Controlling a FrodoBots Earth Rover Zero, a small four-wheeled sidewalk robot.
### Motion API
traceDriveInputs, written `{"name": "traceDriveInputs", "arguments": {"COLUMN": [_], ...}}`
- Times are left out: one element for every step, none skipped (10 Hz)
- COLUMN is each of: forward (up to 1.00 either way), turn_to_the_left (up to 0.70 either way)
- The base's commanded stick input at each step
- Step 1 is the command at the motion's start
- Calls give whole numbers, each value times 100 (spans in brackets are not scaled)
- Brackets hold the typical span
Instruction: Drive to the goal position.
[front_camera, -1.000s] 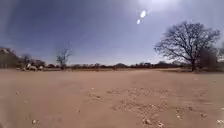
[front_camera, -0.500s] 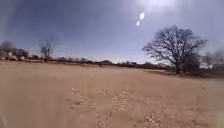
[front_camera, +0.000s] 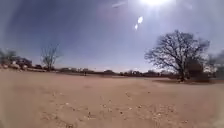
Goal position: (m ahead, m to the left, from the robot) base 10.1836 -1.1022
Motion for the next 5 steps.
{"name": "traceDriveInputs", "arguments": {"forward": [100, 100, 100, 100, 100], "turn_to_the_left": [0, 0, 0, 0, 0]}}
